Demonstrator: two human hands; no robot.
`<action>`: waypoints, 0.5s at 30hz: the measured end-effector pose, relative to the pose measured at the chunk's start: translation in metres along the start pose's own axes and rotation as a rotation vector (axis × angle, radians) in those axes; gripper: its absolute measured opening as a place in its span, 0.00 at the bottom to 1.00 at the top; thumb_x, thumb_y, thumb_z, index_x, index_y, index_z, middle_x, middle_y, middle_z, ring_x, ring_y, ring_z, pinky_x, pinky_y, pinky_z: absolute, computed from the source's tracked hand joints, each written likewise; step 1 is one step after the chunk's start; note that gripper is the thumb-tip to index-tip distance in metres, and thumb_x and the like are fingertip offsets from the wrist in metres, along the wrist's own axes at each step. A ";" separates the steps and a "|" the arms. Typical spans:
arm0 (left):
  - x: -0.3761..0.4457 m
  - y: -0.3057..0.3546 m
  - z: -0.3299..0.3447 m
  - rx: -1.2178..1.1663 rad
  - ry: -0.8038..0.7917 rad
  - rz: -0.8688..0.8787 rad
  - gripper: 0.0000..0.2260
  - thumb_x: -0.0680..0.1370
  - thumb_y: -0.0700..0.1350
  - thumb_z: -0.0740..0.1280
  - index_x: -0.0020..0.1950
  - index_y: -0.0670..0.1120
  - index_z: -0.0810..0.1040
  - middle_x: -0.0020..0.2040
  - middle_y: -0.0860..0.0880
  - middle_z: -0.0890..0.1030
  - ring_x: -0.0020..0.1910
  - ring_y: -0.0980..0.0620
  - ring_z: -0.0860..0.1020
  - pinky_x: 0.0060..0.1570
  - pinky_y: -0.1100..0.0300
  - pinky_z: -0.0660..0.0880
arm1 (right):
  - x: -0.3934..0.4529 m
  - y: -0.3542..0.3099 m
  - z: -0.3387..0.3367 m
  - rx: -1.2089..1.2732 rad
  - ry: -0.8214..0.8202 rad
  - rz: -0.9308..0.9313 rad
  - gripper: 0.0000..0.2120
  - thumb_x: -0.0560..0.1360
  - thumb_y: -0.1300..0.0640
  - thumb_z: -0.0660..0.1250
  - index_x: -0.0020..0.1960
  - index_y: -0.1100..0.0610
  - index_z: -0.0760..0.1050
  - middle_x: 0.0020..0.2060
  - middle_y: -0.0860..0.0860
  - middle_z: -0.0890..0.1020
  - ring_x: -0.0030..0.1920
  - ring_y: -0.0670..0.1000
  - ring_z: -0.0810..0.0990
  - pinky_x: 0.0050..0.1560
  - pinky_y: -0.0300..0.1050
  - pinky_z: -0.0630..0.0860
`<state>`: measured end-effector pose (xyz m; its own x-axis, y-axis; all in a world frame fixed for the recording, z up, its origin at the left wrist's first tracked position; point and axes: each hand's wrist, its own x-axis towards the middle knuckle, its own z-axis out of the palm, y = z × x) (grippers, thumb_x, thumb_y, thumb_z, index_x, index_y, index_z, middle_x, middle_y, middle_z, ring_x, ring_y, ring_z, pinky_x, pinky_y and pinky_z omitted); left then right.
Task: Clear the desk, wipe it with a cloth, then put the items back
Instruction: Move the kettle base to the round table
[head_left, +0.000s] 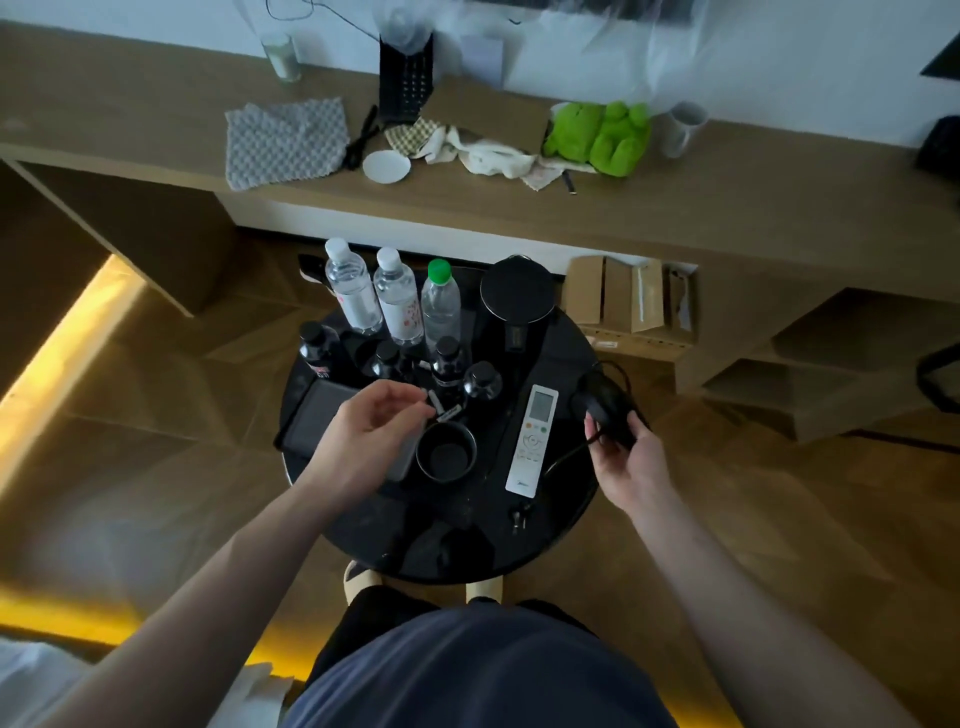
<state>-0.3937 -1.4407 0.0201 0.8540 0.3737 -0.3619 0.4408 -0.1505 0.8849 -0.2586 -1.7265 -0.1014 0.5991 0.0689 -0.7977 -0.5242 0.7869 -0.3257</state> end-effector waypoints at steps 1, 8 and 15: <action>-0.002 0.001 0.002 0.004 0.007 -0.004 0.05 0.81 0.47 0.70 0.56 0.53 0.82 0.48 0.57 0.87 0.49 0.60 0.83 0.56 0.53 0.78 | 0.005 -0.001 0.002 -0.012 0.004 -0.010 0.19 0.83 0.56 0.66 0.70 0.64 0.73 0.63 0.64 0.80 0.62 0.61 0.82 0.43 0.52 0.86; -0.014 -0.002 0.009 -0.046 0.047 -0.056 0.07 0.76 0.50 0.72 0.53 0.52 0.83 0.47 0.51 0.87 0.49 0.50 0.85 0.47 0.54 0.78 | 0.040 -0.010 -0.016 -0.457 0.181 0.012 0.32 0.78 0.47 0.73 0.76 0.58 0.66 0.67 0.59 0.74 0.61 0.56 0.79 0.59 0.53 0.82; -0.016 -0.009 0.011 -0.013 0.061 -0.086 0.04 0.81 0.43 0.70 0.55 0.48 0.81 0.50 0.44 0.86 0.47 0.47 0.84 0.37 0.68 0.77 | 0.055 -0.001 -0.043 -0.779 0.317 -0.103 0.31 0.76 0.54 0.76 0.75 0.59 0.68 0.67 0.56 0.77 0.52 0.55 0.82 0.61 0.49 0.81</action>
<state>-0.4079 -1.4554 0.0149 0.7949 0.4395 -0.4183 0.5076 -0.1038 0.8553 -0.2506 -1.7496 -0.1668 0.5297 -0.2468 -0.8115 -0.8132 0.1241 -0.5686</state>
